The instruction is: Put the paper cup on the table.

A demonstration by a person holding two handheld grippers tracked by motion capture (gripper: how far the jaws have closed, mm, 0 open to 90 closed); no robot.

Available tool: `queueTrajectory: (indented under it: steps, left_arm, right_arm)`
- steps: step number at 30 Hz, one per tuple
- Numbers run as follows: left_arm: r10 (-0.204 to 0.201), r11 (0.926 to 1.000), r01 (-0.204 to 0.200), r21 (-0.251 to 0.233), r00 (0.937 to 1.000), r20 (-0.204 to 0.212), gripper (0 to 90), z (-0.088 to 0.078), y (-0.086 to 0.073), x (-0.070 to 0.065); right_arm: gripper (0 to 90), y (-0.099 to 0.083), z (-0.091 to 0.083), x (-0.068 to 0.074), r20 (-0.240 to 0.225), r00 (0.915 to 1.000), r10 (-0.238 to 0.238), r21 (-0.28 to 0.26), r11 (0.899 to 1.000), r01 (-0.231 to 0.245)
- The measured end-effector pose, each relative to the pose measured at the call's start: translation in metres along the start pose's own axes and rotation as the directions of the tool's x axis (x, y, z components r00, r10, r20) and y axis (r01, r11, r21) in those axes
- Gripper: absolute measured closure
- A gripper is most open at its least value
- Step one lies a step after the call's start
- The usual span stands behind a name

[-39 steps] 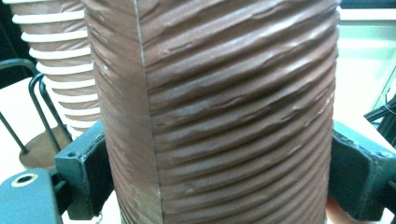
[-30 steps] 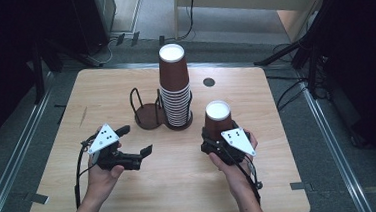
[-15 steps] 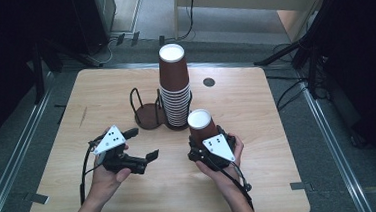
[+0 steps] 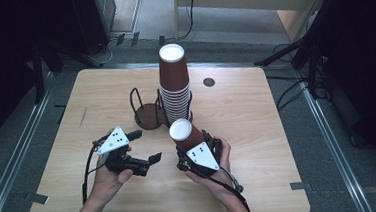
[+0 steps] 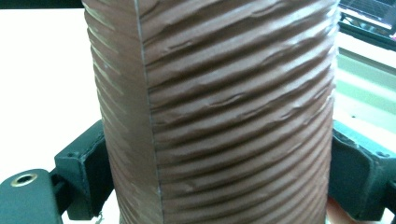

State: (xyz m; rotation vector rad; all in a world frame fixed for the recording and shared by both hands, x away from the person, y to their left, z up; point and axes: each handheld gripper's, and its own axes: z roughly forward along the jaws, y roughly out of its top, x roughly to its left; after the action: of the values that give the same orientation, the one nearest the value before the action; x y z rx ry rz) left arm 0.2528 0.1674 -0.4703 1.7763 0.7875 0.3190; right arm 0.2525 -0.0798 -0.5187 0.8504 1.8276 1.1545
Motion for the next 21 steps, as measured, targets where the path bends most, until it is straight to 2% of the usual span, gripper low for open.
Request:
queueTrajectory:
  steps: [11, 21]
  left_arm:
    - [-0.010, 0.9999, 0.010, 0.012, 0.9998, 0.018, 0.3, 0.002, 0.000, -0.001]
    - [-0.005, 0.9995, 0.003, 0.031, 0.9984, 0.057, 0.3, 0.005, 0.000, -0.004]
  right_arm:
    - [9.4, -0.002, 0.002, 0.012, -0.012, 0.9982, -0.058, 0.003, 0.998, 0.058]
    - [9.4, -0.003, 0.001, 0.023, -0.053, 0.9900, -0.131, -0.018, 0.991, 0.130]
